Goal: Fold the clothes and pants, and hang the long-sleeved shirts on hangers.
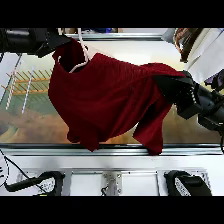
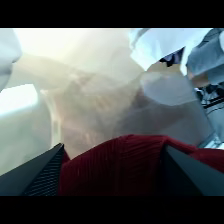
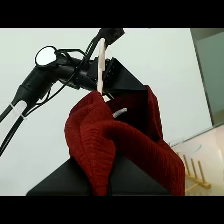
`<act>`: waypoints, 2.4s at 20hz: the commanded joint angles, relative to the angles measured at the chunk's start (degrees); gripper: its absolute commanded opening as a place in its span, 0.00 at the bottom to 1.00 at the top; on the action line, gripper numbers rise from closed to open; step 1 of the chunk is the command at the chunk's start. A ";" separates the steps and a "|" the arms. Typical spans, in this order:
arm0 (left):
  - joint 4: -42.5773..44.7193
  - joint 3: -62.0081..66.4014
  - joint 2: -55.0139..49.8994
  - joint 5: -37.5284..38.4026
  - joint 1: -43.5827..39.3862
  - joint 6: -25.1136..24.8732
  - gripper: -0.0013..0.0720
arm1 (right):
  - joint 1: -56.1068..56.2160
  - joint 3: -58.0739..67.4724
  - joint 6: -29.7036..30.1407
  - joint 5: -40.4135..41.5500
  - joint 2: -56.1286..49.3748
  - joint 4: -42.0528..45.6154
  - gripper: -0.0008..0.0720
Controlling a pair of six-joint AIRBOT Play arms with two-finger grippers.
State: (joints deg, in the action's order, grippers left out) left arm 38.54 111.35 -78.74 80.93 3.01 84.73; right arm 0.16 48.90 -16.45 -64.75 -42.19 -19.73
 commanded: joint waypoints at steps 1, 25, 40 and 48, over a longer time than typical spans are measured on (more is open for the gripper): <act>-5.73 -0.04 -2.12 0.72 -0.15 -0.11 0.88 | 0.02 -0.02 0.09 0.04 0.02 0.17 0.04; -25.53 3.28 -11.52 -8.96 7.15 -0.74 0.85 | -10.38 0.00 2.19 0.52 1.33 -1.18 0.04; -1.55 3.17 3.61 -7.85 0.61 -7.06 0.06 | -61.75 1.31 17.07 32.83 15.34 -3.58 0.04; 0.96 3.15 3.13 -7.80 -3.06 -8.50 0.06 | -63.82 7.43 33.94 56.22 15.04 -10.51 0.04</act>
State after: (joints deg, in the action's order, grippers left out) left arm 38.37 114.50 -75.57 73.19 0.71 76.82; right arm -63.02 53.25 11.53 -16.64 -26.06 -28.99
